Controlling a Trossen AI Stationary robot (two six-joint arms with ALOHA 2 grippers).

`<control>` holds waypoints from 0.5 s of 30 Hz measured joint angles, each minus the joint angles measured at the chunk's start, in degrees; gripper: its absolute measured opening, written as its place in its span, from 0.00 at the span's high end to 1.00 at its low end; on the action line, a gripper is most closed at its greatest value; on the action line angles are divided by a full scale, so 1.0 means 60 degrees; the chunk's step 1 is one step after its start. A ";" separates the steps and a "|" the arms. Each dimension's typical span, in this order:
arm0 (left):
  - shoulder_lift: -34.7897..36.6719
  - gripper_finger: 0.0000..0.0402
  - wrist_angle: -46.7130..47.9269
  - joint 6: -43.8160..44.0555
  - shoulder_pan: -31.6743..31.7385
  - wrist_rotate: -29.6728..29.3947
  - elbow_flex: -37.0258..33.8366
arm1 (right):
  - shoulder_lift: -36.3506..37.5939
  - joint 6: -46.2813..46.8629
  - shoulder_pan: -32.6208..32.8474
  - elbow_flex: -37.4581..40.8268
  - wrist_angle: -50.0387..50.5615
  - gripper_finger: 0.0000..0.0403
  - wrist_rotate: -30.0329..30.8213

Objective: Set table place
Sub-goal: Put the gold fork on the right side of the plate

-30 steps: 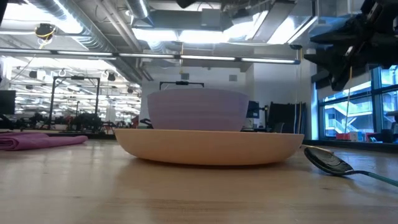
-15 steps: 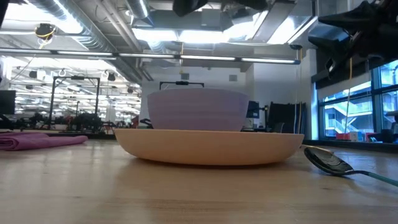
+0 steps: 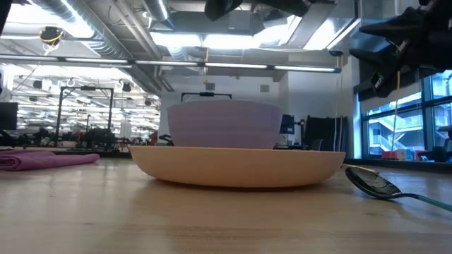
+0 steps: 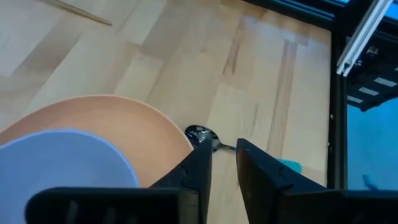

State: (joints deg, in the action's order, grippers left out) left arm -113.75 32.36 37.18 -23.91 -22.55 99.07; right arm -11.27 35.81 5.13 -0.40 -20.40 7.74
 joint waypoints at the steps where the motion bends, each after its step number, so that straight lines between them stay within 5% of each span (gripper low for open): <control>1: 0.0000 0.83 -0.0001 -0.0029 0.0005 0.0000 0.0000 | 0.0004 0.0003 0.0000 0.0000 -0.0251 0.55 0.0218; 7: 0.0000 0.82 0.0000 -0.0100 -0.0022 0.0004 0.0000 | 0.0005 -0.0600 -0.0004 -0.0538 -0.0017 0.55 0.0683; 15: 0.0000 0.86 0.0021 -0.0585 -0.0027 0.0007 0.0000 | -0.0503 -0.0931 -0.0004 -0.3602 0.6537 0.55 0.3359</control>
State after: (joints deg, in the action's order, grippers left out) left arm -113.75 32.49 33.67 -24.07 -22.50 99.07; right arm -14.28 30.23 5.10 -22.02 18.83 27.89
